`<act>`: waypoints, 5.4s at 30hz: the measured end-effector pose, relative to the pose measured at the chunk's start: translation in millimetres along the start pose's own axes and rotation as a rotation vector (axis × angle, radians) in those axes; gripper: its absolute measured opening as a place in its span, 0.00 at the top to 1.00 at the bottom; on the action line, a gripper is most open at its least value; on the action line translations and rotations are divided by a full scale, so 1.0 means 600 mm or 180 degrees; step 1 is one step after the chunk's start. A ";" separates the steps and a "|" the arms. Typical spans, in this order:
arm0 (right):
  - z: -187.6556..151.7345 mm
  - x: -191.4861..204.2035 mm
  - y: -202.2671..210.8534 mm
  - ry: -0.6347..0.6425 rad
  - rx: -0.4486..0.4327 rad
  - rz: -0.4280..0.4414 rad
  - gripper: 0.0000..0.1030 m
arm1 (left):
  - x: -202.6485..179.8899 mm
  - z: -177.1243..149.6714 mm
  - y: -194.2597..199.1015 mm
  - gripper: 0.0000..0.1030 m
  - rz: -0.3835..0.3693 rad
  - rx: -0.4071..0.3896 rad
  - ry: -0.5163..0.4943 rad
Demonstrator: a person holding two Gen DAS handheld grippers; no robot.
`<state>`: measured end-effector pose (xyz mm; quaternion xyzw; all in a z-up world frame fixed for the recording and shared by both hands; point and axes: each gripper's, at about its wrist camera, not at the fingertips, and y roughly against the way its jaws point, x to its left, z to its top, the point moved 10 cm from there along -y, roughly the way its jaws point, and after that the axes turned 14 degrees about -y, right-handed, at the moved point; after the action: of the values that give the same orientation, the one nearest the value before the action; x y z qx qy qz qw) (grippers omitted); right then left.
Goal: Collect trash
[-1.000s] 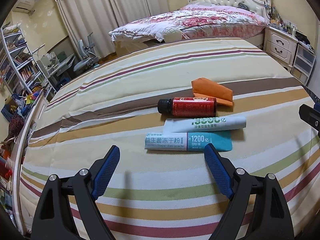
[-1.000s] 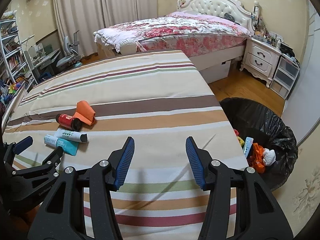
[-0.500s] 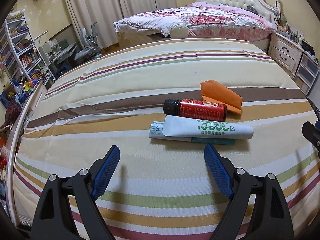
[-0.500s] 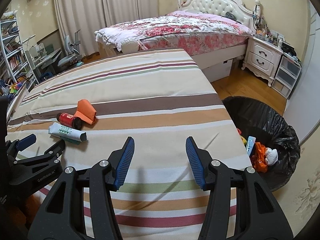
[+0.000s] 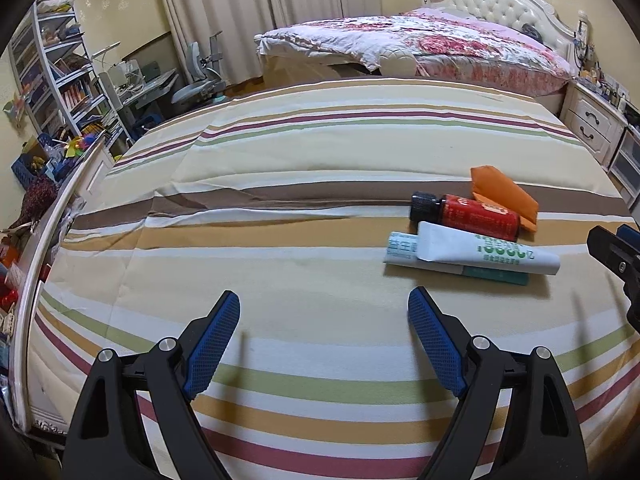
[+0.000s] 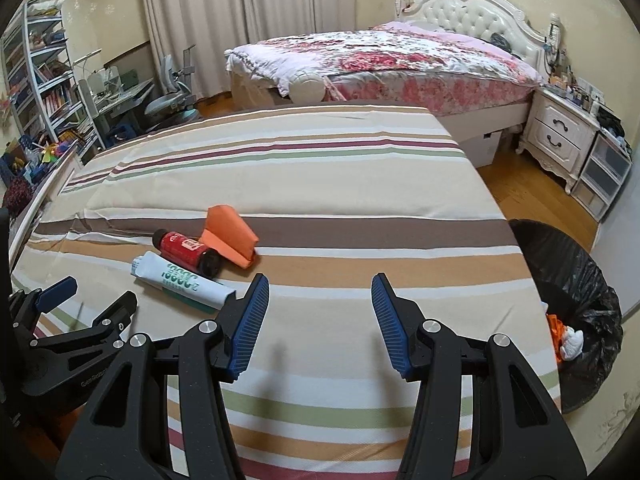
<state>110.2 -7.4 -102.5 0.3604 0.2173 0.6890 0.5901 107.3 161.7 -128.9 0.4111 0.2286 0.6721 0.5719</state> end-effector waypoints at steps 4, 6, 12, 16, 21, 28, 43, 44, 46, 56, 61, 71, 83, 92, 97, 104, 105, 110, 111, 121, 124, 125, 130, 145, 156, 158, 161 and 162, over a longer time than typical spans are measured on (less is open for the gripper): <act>-0.014 0.028 -0.018 0.0130 0.0109 0.0014 0.49 | 0.036 -0.015 -0.003 0.19 0.0061 0.0042 0.0112; -0.024 0.037 -0.020 0.0190 0.0161 0.0009 0.49 | 0.052 -0.022 -0.003 0.19 0.0086 0.0059 0.0168; -0.050 0.057 0.001 0.0291 0.0204 0.0062 0.49 | 0.086 -0.035 -0.006 0.19 0.0115 0.0088 0.0302; -0.067 0.076 0.010 0.0367 0.0262 0.0129 0.44 | 0.100 -0.040 -0.006 0.19 0.0122 0.0085 0.0360; -0.062 0.087 0.012 0.0419 0.0188 0.0108 0.44 | 0.112 -0.049 -0.003 0.19 0.0125 0.0082 0.0420; -0.026 0.065 0.003 0.0320 0.0021 -0.0088 0.44 | 0.125 -0.067 -0.004 0.19 0.0125 0.0114 0.0484; -0.076 0.095 0.007 0.0518 0.0250 0.0016 0.44 | 0.140 -0.077 -0.007 0.19 0.0136 0.0131 0.0551; -0.070 0.090 0.009 0.0478 0.0221 0.0006 0.44 | 0.140 -0.077 -0.007 0.19 0.0132 0.0132 0.0557; -0.055 0.076 0.008 0.0376 0.0174 -0.0024 0.44 | 0.140 -0.078 -0.007 0.19 0.0130 0.0130 0.0560; -0.047 0.041 -0.027 0.0319 0.0246 -0.0225 0.44 | 0.140 -0.079 -0.006 0.19 0.0129 0.0127 0.0572; -0.078 0.060 -0.014 0.0408 0.0349 -0.0105 0.44 | 0.150 -0.084 -0.006 0.19 0.0142 0.0137 0.0613; -0.086 0.099 0.017 0.0524 0.0267 0.0053 0.44 | 0.185 -0.105 -0.003 0.19 0.0233 0.0164 0.0715; -0.121 0.186 -0.013 0.0901 0.0439 0.0262 0.61 | 0.204 -0.120 0.000 0.19 0.0252 0.0166 0.0802; -0.133 0.173 0.004 0.0983 0.0418 0.0219 0.85 | 0.187 -0.111 0.002 0.19 0.0176 0.0137 0.0742; -0.137 0.145 0.018 0.0891 0.0413 0.0168 0.85 | 0.160 -0.100 0.006 0.19 0.0109 0.0099 0.0629; -0.125 0.082 0.027 0.0667 0.0368 0.0038 0.85 | 0.117 -0.077 0.009 0.19 0.0002 0.0061 0.0505; -0.124 0.073 0.028 0.0641 0.0361 0.0019 0.85 | 0.110 -0.074 0.010 0.19 -0.0012 0.0053 0.0475; -0.109 0.022 0.031 0.0492 0.0293 -0.0117 0.86 | 0.071 -0.056 0.011 0.19 -0.0087 0.0034 0.0357; -0.105 0.014 0.031 0.0458 0.0286 -0.0130 0.86 | 0.061 -0.050 0.012 0.19 -0.0105 0.0027 0.0331; -0.066 -0.052 0.020 0.0168 0.0207 -0.0184 0.85 | -0.033 0.003 0.012 0.19 -0.0217 -0.0029 0.0054; -0.059 -0.063 0.016 0.0119 0.0197 -0.0163 0.85 | -0.046 0.017 0.002 0.19 -0.0207 -0.0010 0.0015; -0.057 -0.065 0.015 0.0108 0.0194 -0.0156 0.85 | -0.049 0.021 -0.002 0.19 -0.0205 0.0006 0.0012; -0.050 -0.074 0.012 0.0073 0.0178 -0.0126 0.85 | -0.048 0.036 -0.007 0.19 -0.0196 0.0027 0.0055; -0.044 -0.076 0.010 0.0079 0.0171 -0.0131 0.85 | -0.068 0.075 -0.030 0.19 -0.0246 0.0056 0.0055; -0.044 -0.068 0.008 0.0115 0.0141 -0.0172 0.84 | -0.064 0.028 -0.010 0.19 -0.0304 0.0105 -0.0048; -0.044 -0.069 0.009 0.0115 0.0140 -0.0174 0.84 | -0.055 0.021 -0.008 0.19 -0.0289 0.0121 -0.0037; -0.044 -0.069 0.009 0.0115 0.0139 -0.0175 0.84 | -0.037 0.008 -0.004 0.19 -0.0272 0.0148 -0.0002; -0.044 -0.069 0.009 0.0116 0.0137 -0.0179 0.84 | -0.032 0.003 -0.003 0.19 -0.0264 0.0156 0.0015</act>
<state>88.6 -45.2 -125.8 0.3541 0.2528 0.6738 0.5972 110.1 143.7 -134.7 0.4135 0.2631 0.6430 0.5885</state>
